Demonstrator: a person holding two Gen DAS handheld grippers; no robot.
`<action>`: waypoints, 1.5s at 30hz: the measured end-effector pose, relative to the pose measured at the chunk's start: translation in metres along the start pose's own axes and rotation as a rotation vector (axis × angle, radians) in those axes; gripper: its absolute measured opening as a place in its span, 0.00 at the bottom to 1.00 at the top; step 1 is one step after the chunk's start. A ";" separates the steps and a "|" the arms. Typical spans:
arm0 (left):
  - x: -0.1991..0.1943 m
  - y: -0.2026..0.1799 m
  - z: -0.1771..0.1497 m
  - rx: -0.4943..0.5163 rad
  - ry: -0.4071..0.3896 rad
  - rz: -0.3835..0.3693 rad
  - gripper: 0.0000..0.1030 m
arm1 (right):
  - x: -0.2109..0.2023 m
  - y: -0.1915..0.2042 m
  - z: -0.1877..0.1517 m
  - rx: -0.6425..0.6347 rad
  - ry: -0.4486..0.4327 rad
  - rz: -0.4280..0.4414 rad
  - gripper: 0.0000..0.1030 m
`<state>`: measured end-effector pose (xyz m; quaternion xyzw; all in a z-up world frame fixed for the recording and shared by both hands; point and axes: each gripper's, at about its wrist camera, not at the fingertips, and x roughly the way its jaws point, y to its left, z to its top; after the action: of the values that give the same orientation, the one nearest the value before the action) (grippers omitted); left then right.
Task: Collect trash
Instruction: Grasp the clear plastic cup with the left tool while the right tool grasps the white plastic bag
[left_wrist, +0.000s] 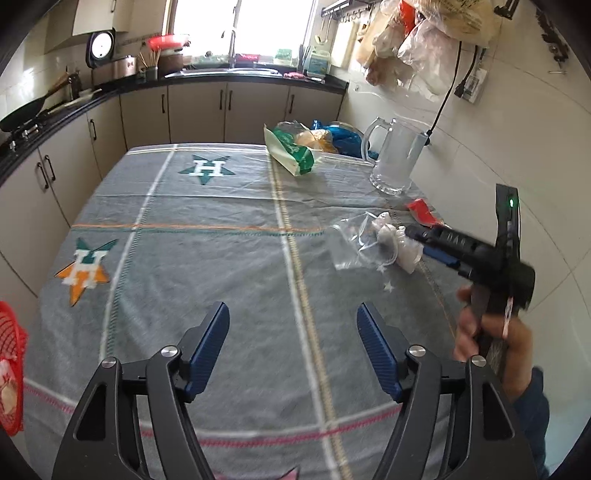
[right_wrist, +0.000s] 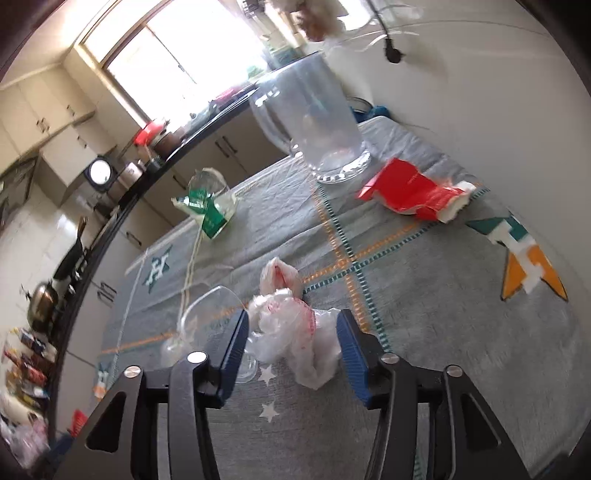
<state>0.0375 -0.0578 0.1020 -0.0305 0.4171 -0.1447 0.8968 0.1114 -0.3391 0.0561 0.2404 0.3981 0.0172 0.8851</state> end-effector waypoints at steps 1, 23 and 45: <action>0.007 -0.003 0.005 -0.003 0.009 -0.003 0.69 | 0.004 0.000 -0.001 -0.009 0.004 -0.003 0.57; 0.133 -0.054 0.061 -0.118 0.147 -0.024 0.60 | -0.022 -0.025 -0.002 0.098 -0.047 0.029 0.17; 0.047 -0.001 0.027 -0.124 -0.014 -0.018 0.16 | -0.035 0.022 -0.015 -0.062 -0.089 0.127 0.18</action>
<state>0.0861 -0.0742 0.0849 -0.0905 0.4188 -0.1263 0.8947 0.0799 -0.3207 0.0816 0.2381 0.3417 0.0749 0.9061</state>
